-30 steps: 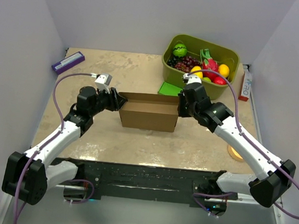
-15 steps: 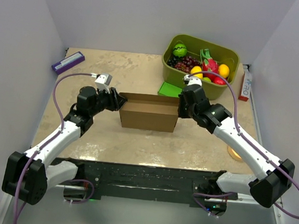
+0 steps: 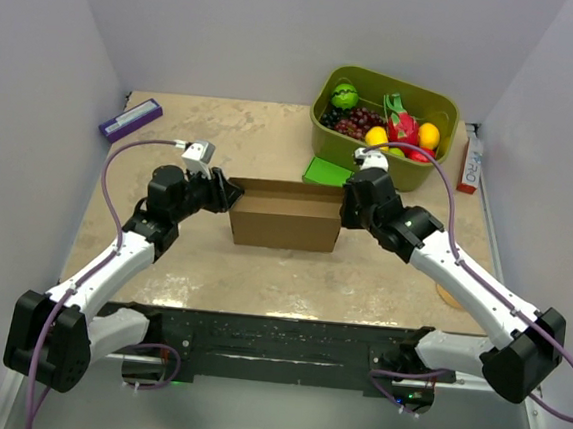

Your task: Fold the paper box

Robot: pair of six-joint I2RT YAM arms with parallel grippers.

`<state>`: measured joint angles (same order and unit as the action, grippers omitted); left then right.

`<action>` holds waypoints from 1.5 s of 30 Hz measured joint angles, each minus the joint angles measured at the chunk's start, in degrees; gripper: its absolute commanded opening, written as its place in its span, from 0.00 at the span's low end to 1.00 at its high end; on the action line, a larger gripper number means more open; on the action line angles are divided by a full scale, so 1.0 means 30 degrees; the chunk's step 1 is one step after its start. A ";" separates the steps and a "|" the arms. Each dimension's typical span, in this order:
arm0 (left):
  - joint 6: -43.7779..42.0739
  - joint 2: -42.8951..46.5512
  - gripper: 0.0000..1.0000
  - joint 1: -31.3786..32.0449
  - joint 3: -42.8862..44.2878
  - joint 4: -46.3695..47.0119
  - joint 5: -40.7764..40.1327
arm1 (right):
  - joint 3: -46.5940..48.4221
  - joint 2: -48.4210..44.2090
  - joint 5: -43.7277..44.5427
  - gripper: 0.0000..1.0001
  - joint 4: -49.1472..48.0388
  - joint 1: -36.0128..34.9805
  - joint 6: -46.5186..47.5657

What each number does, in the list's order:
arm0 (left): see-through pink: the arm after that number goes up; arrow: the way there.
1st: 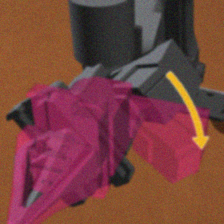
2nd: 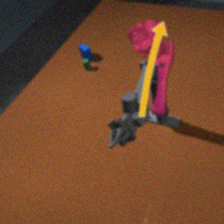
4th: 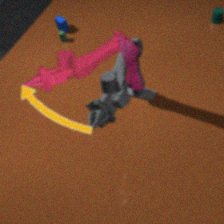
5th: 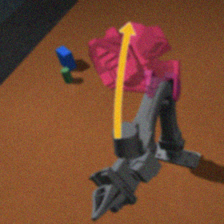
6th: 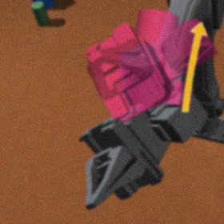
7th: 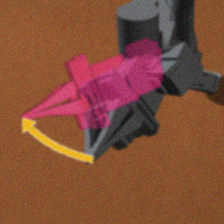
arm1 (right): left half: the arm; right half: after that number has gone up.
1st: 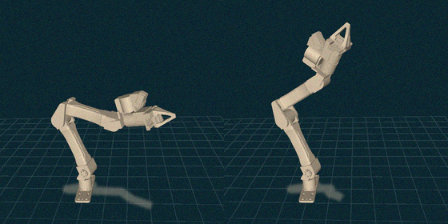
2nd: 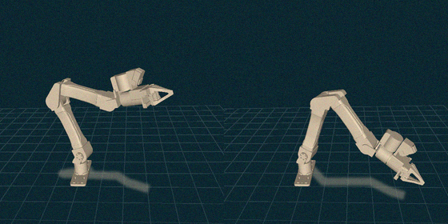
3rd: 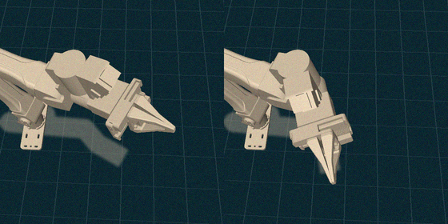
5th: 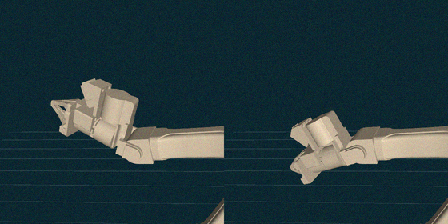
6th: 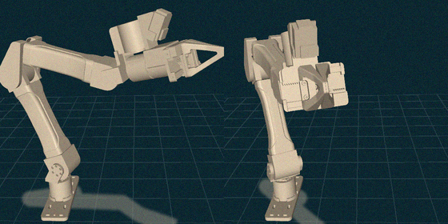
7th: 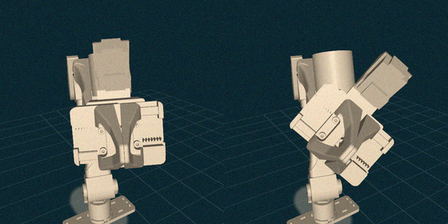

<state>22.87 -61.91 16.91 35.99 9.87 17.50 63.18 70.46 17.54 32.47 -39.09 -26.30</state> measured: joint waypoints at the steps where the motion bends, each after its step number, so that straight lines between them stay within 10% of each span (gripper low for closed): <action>1: -0.0007 0.0000 0.40 0.0000 0.0000 0.0000 0.0022 | -0.0029 -0.0102 -0.0036 0.27 0.0044 0.0000 -0.0124; 8: -0.0321 0.0007 0.40 0.0058 0.0015 0.0000 0.0240 | 0.0291 -0.0408 0.0058 0.52 0.1479 -0.0087 -0.0554; 13: -0.0444 0.0007 0.40 0.0058 0.0036 -0.0022 0.0262 | 0.1406 -0.0430 0.0459 0.52 0.1887 -0.0087 -0.0568; 32: -0.0568 0.0102 0.40 0.0087 0.0044 -0.0117 0.0270 | 0.1501 -0.0386 0.1173 0.17 0.0714 -0.0095 0.0423; 40: -0.1319 0.0211 0.83 0.0168 0.0313 -0.1129 0.0437 | 0.1275 -0.0357 0.1348 0.02 0.0248 -0.0109 0.0678; 45: -0.2040 0.1005 0.88 0.0168 0.1093 -0.3075 0.0015 | 0.1137 -0.0357 0.1421 0.01 -0.0007 -0.0109 0.0736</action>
<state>16.75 -58.89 17.41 39.27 0.64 17.54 66.59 69.38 21.80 32.45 -39.42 -24.10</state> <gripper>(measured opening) 0.866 0.026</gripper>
